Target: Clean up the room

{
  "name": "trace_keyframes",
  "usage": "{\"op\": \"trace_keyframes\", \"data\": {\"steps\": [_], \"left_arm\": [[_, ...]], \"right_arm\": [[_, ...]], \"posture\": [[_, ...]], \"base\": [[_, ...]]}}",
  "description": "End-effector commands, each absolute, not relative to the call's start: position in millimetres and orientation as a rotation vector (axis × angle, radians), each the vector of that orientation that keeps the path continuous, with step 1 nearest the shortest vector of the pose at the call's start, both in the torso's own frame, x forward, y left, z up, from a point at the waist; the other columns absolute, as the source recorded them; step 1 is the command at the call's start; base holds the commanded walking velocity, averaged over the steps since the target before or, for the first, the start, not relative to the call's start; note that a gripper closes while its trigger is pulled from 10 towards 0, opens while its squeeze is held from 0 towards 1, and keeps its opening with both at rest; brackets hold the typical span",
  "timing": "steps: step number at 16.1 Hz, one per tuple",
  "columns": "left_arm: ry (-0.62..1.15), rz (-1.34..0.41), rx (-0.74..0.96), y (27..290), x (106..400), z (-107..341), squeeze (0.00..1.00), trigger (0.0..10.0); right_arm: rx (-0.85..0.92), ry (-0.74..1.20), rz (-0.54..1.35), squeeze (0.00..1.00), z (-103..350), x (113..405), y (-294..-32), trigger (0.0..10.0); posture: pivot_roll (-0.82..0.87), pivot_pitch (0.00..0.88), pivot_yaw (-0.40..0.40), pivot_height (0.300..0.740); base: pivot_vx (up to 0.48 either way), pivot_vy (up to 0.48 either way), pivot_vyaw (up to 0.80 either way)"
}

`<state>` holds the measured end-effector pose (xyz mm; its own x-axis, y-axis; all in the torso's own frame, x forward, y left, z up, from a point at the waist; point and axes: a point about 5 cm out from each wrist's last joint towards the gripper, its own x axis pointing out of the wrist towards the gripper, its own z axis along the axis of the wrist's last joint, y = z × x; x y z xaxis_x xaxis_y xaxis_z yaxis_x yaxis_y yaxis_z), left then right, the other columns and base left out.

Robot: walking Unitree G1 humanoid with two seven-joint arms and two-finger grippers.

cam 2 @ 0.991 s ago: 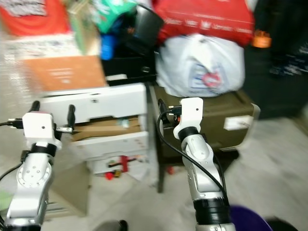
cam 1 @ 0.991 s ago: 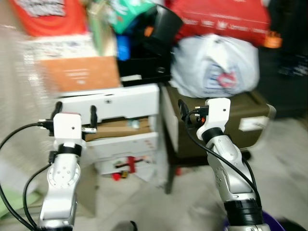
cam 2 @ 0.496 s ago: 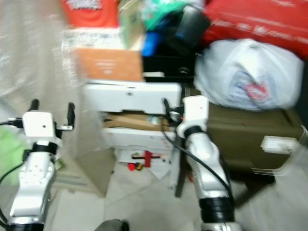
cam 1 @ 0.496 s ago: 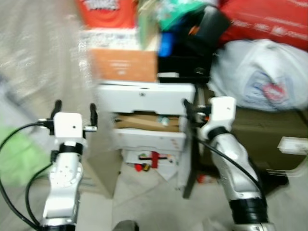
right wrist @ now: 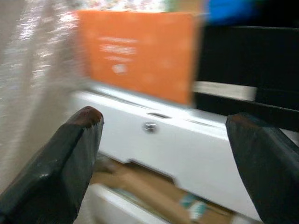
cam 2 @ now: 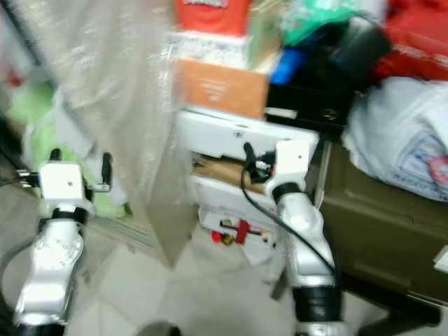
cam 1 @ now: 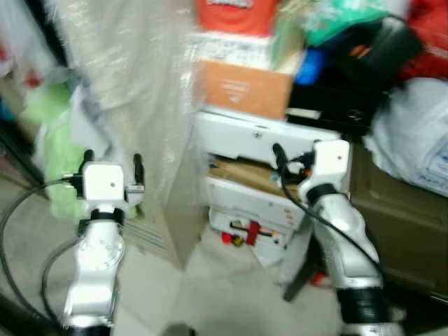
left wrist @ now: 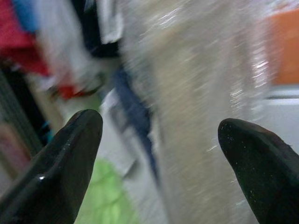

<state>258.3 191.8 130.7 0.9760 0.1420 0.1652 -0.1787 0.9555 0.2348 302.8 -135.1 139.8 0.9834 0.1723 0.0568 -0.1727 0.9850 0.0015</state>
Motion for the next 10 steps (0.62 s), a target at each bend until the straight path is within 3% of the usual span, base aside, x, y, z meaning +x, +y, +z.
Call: {"op": "trace_keyframes", "data": {"steps": [1,10], "left_arm": [[-0.145,0.166,0.243,191.1,259.0,131.7,0.00,10.0],[-0.132,0.186,0.204,192.6,258.5,130.1,0.00,10.0]], "right_arm": [[-0.003,-0.063,0.188,0.00,142.4,304.1,-133.3,10.0],[-0.023,-0.075,0.220,0.00,145.7,306.6,-129.6,10.0]], "posture": [[-0.08,0.000,0.000,0.740],[-0.07,0.000,-0.014,0.740]], "base": [[0.000,0.000,0.80],[0.000,0.000,0.80]]}}
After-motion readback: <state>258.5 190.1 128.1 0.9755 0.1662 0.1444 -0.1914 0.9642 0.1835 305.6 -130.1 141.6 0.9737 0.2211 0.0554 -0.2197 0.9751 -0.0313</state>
